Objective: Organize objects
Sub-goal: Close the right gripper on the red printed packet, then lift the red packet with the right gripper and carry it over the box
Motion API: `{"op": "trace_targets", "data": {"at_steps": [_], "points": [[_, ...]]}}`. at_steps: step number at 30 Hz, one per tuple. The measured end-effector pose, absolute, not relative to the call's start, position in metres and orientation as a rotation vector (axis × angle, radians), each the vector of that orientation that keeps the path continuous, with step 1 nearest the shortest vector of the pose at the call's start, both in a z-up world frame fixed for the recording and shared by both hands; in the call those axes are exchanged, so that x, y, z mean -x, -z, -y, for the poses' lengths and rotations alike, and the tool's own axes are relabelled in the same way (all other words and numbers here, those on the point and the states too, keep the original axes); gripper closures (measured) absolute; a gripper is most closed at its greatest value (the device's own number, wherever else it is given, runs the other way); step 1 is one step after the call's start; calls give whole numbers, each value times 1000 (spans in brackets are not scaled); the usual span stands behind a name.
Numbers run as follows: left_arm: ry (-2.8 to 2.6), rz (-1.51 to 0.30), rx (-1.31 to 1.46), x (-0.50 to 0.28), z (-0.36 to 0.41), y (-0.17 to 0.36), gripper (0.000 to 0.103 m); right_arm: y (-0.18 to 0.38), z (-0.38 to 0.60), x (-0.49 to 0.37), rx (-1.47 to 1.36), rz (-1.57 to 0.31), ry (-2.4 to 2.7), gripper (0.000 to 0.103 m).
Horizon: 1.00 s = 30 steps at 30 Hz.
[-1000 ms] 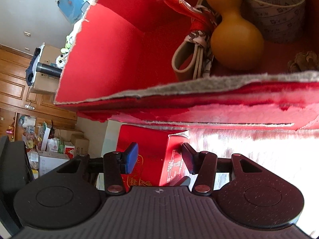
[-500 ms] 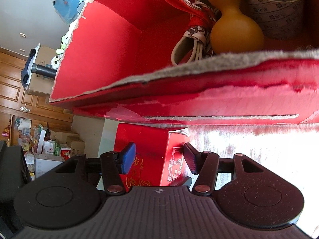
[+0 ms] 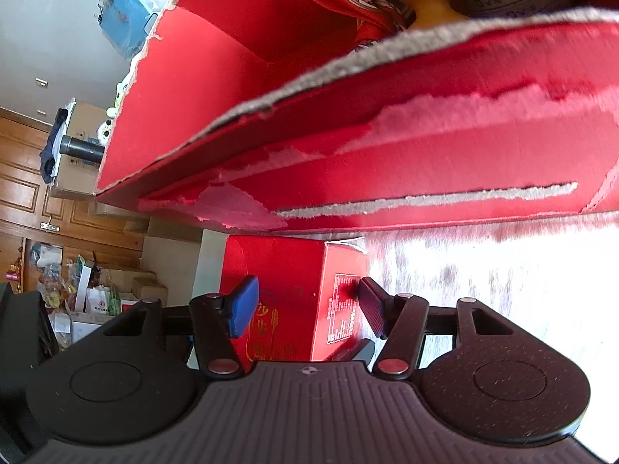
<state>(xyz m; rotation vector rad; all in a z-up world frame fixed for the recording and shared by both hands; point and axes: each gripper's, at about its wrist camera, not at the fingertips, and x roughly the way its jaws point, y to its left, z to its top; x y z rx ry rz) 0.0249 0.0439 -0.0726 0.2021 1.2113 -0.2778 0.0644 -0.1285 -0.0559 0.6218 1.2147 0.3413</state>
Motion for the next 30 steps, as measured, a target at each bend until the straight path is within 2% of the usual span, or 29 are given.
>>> {"op": "trace_targets", "data": {"at_steps": [5, 9, 22, 30], "points": [[293, -1196, -206, -22, -42, 68, 20, 55, 130, -62, -631, -1203, -337, 45], [289, -1199, -198, -27, -49, 66, 23, 51, 128, -62, -620, -1205, -341, 47], [258, -1226, -206, -7, -57, 51, 23, 41, 128, -56, -588, -1242, -403, 46], [245, -1248, -213, 10, -8, 45, 23, 35, 151, -35, -604, -1238, -417, 46]]}}
